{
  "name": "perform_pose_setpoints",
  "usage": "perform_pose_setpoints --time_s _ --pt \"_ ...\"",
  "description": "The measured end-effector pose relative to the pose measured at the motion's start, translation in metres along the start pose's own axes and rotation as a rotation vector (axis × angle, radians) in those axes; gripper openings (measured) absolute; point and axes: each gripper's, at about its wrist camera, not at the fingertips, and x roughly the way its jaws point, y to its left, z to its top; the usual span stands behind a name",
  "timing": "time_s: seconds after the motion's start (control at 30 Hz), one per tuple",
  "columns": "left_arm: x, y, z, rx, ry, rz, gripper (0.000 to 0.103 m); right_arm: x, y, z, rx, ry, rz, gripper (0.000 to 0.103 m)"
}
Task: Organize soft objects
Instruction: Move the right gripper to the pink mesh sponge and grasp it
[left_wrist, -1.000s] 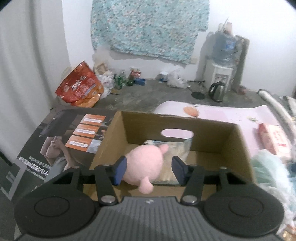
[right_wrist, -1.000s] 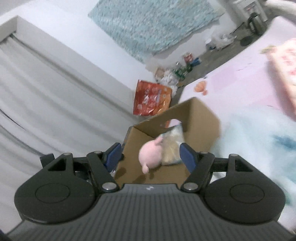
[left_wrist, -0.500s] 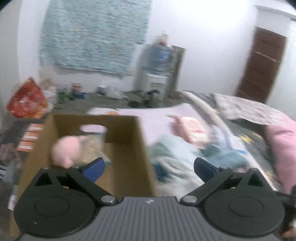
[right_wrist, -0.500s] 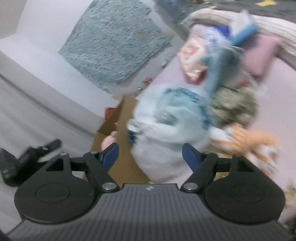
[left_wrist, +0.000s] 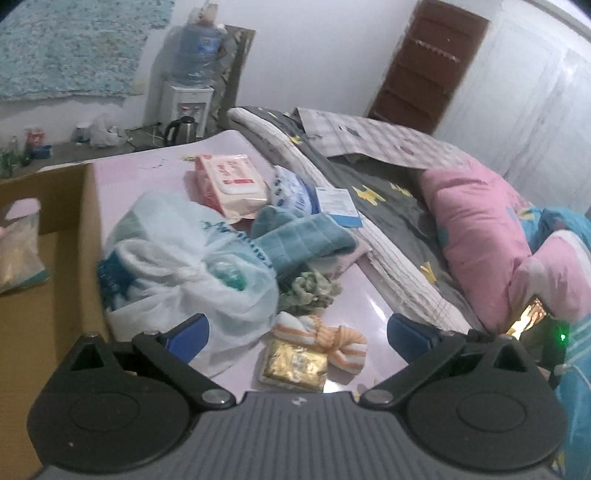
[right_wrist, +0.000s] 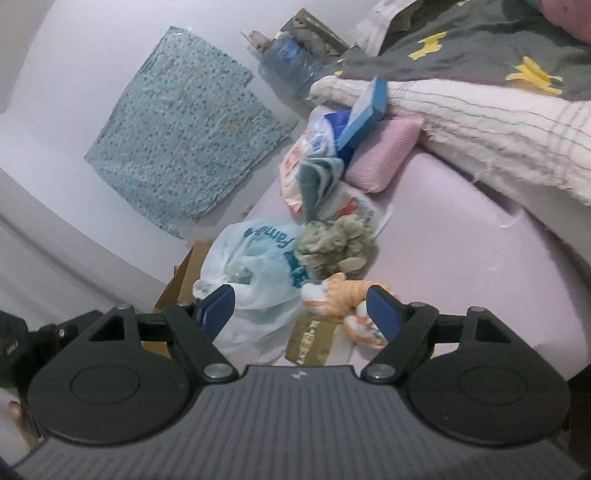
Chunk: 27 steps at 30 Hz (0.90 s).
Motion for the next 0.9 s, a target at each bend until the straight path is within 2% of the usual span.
perform_pose_setpoints --time_s 0.23,0.37,0.57,0.67,0.73,0.87,0.9 --pt "0.04 -0.024 0.011 0.063 -0.006 0.079 0.103 0.004 -0.028 0.016 0.057 -0.04 0.001 0.079" --pt "0.058 -0.033 0.016 0.096 -0.022 0.143 0.103 0.02 -0.035 0.042 0.048 -0.077 -0.011 0.079" --pt "0.078 -0.035 0.023 0.073 -0.033 0.154 0.103 0.067 -0.056 0.088 0.116 -0.107 -0.045 0.078" --pt "0.084 -0.035 0.024 0.059 -0.029 0.153 0.101 0.1 -0.07 0.104 0.139 -0.101 -0.107 0.073" --pt "0.086 -0.034 0.024 0.052 -0.023 0.144 0.099 0.122 -0.076 0.112 0.141 -0.095 -0.152 0.065" --pt "0.089 -0.032 0.023 0.043 -0.011 0.135 0.095 0.148 -0.076 0.119 0.115 -0.114 -0.18 0.054" --pt "0.09 -0.032 0.022 0.042 -0.006 0.134 0.094 0.152 -0.077 0.12 0.115 -0.116 -0.183 0.047"
